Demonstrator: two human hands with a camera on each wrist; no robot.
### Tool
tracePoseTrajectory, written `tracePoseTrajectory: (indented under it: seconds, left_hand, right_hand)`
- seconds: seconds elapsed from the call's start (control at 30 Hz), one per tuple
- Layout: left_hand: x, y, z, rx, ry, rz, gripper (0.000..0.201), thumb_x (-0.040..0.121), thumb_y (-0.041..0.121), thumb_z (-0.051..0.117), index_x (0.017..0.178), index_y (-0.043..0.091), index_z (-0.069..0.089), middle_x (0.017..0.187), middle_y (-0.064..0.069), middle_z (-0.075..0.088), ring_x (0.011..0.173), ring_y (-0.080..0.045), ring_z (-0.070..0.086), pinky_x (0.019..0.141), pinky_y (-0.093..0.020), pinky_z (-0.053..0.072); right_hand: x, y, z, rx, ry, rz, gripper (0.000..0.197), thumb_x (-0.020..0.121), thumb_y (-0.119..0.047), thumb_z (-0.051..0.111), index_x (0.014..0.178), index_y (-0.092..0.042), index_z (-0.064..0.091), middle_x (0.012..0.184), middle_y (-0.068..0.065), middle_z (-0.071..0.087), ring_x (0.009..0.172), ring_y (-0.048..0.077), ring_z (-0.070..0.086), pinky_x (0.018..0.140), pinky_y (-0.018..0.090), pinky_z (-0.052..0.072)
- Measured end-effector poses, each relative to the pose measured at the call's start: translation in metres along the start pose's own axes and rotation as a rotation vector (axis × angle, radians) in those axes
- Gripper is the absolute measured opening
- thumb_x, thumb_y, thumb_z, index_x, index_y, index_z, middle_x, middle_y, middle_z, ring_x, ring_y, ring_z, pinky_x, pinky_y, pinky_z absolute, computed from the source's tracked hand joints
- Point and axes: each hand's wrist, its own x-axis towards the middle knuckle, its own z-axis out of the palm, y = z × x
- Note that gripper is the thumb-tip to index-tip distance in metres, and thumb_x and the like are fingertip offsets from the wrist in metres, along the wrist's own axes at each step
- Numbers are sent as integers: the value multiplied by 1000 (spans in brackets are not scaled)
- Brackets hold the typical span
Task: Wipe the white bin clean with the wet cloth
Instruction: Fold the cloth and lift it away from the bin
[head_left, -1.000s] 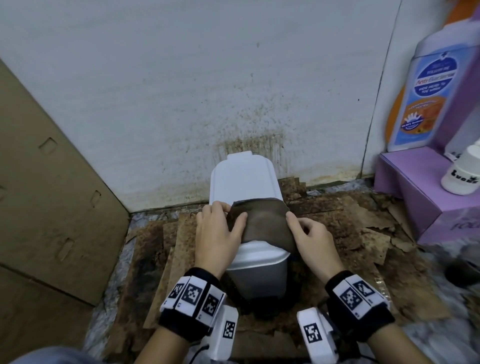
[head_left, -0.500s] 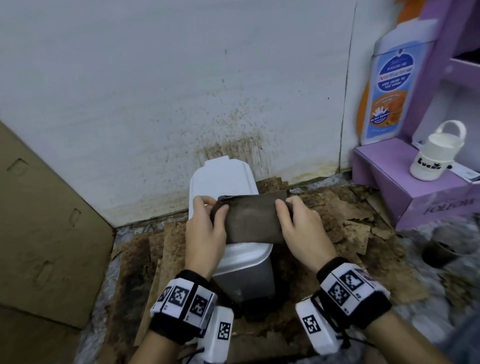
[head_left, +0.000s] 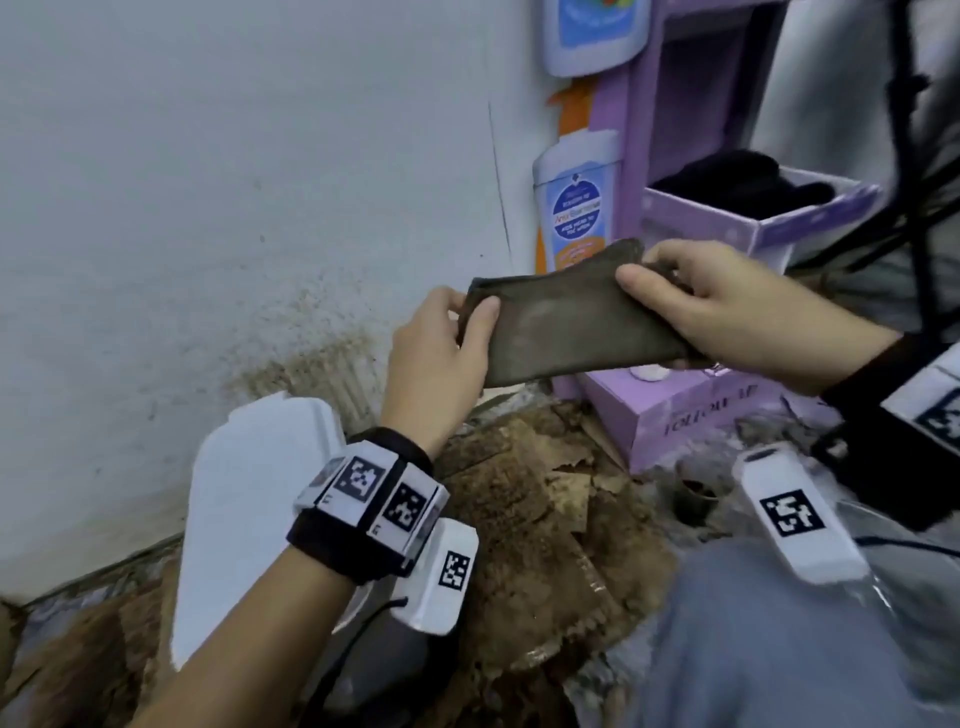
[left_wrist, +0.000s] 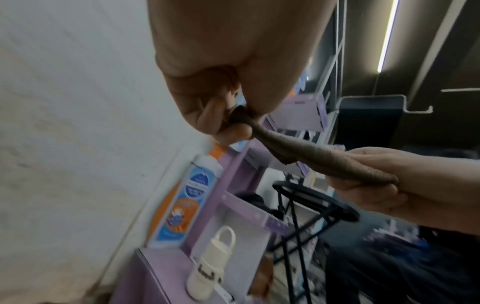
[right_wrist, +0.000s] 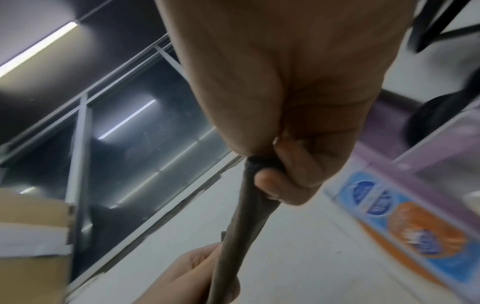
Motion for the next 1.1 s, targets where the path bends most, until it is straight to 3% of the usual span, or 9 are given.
tracePoseTrajectory:
  seconds: [0.1,0.23,0.4,0.53,0.63,0.73,0.83,0.97,1.1]
  left_hand:
    - [7,12,47,14,-90,37,33,99,51,56,89,20,54,77,-7,72,69,-33,68,69,-48,56]
    - [2,16,118,-4,-276,60,30,100,44,60,96,15,58,87,-7,71,81,-28,67,75,-45,53]
    - [-18,2,203,42,-731,76,13,105,30,55,109,19,50,107,-5,64,103,-24,64,90,-39,52]
    - [-45,-5,271,82,-931,110,19,105,30,56,115,15,47,97,4,52,85,-13,55,66,-21,38]
    - [-68,-17,316,102,-1050,138,19,103,31,58,112,16,51,97,5,60,83,-12,57,61,-15,38]
    - [-92,-38,351,124,-1176,179,17,101,31,62,106,19,50,85,9,56,75,-13,54,60,-9,38]
    - [-114,-60,373,131,-1240,169,16,100,27,64,100,17,52,75,7,56,67,-12,50,61,-14,37]
    - [-136,-81,397,68,-1185,108,15,99,18,65,94,16,51,75,3,54,64,-11,48,65,-27,38]
    - [-152,-99,412,52,-1079,86,11,99,17,65,96,15,54,70,7,54,61,-1,46,63,-23,34]
  right_hand:
    - [-22,40,-26,-1,38,91,36,103,-37,50,89,-4,56,59,10,58,43,12,57,43,26,43]
    - [-66,102,-36,-36,123,235,33,104,-35,49,88,-8,58,63,10,59,41,5,53,40,18,38]
    - [-138,183,-17,-2,290,457,31,103,-36,51,89,-10,55,68,6,59,53,10,59,47,23,45]
    - [-203,239,4,-76,412,611,29,103,-34,52,83,-13,52,67,8,57,63,17,57,57,26,39]
    - [-246,268,23,-51,473,740,24,102,-32,53,84,-17,53,66,4,58,64,15,56,60,34,36]
    - [-284,285,43,-32,491,813,23,103,-26,53,81,-19,50,60,0,55,55,4,56,52,21,37]
    - [-310,308,65,-40,456,901,23,103,-27,52,84,-15,51,65,1,58,58,8,56,54,18,40]
    - [-321,333,84,-59,438,981,25,103,-34,49,88,-15,50,72,1,60,68,21,60,56,29,38]
    - [-322,351,85,-131,393,989,22,103,-36,51,91,-17,50,63,0,60,61,24,62,58,42,47]
